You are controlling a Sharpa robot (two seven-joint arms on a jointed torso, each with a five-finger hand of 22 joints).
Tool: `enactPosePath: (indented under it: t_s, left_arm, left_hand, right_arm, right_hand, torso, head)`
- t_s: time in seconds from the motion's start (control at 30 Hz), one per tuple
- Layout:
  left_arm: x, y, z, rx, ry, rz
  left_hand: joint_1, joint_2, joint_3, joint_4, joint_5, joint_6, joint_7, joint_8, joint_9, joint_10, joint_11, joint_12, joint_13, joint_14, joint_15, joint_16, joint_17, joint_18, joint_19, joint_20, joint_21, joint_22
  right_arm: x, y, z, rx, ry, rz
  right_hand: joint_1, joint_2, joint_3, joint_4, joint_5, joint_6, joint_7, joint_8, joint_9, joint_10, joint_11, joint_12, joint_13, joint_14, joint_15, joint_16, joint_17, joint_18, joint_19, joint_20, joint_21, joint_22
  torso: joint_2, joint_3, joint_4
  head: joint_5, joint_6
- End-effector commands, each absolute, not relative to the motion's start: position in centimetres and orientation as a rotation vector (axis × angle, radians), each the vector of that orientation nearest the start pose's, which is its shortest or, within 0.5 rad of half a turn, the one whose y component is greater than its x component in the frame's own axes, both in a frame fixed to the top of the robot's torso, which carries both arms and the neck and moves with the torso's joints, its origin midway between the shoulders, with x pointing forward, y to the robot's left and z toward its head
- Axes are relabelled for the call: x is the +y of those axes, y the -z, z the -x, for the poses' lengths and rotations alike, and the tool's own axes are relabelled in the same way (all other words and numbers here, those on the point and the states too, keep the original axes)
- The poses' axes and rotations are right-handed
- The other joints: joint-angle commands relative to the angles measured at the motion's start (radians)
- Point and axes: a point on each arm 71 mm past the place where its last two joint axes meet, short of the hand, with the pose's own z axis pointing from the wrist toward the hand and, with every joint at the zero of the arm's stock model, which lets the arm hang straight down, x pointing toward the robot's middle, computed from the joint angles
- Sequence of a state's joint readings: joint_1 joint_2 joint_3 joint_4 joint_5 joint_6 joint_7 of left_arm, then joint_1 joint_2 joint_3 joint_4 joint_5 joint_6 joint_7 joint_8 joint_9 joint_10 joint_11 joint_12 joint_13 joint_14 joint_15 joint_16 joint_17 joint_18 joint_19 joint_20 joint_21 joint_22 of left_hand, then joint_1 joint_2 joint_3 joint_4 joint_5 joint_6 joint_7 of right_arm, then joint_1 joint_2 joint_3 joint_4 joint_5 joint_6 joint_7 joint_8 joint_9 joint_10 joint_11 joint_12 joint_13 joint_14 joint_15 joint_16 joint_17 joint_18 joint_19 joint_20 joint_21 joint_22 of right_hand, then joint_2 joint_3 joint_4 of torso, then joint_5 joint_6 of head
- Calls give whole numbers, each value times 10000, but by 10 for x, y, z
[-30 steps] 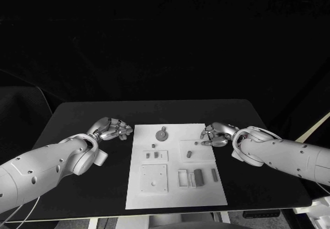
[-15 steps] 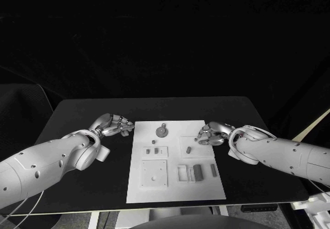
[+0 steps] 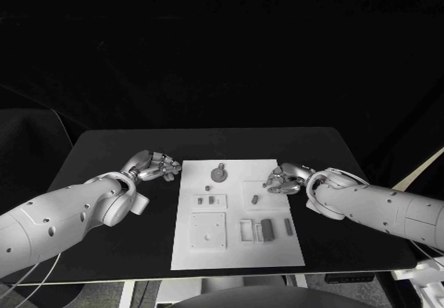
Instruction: Assemble the parts on the task board
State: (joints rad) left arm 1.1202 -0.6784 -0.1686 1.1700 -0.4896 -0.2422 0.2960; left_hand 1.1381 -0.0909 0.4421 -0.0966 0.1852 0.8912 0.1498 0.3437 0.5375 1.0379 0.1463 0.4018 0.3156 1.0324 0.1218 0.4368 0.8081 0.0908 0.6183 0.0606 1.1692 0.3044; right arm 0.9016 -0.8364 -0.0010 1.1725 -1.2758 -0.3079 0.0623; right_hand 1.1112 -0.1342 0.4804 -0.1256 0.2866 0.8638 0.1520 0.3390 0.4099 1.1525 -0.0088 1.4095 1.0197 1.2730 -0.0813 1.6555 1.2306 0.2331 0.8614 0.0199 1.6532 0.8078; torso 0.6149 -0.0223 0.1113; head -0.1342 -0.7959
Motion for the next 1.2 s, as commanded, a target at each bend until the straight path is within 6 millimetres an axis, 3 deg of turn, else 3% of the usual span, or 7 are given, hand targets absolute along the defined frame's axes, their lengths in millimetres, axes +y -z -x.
enactPosePath:
  t_s: [0.03,0.7,1.2]
  left_arm:
    - [220,283,-506,17887,11628,6909]
    - [220,283,-506,17902,11650,6944]
    - [222,283,-504,17908,11638,6981]
  left_hand:
    - [-68,17,-52,1,42,-56,19,-55,14,-48,-7,-30,-10,-72,25,-70,-15,-64,-67,-7,-65,-6]
    - [-75,19,-55,7,41,-50,25,-53,15,-55,0,-40,-10,-70,26,-91,-24,-67,-74,-5,-76,-3]
    - [-79,19,-57,9,40,-45,26,-51,16,-60,4,-46,-9,-69,28,-103,-29,-69,-79,-4,-82,-1]
  right_arm:
    - [-309,339,-463,19238,-5295,-1628]
    - [-300,341,-465,19268,-5286,-1701]
    - [-297,342,-467,19266,-5178,-1756]
  right_hand:
    - [67,-46,-14,-32,9,38,121,1,1,2,-87,25,-13,-43,-11,37,-22,187,42,-20,333,-17]
    - [52,-26,-26,-7,8,6,124,-17,-7,-3,-85,17,-20,13,-10,53,33,183,41,-16,331,-22]
    - [64,54,-11,22,18,-20,124,-32,-14,-5,-84,10,-28,58,-12,64,71,182,44,-14,329,-30]
  torso:
    - [18,11,-9]
    - [51,-7,15]
    - [72,9,1]
  head:
    - [26,0]
    - [42,-63]
    - [52,-119]
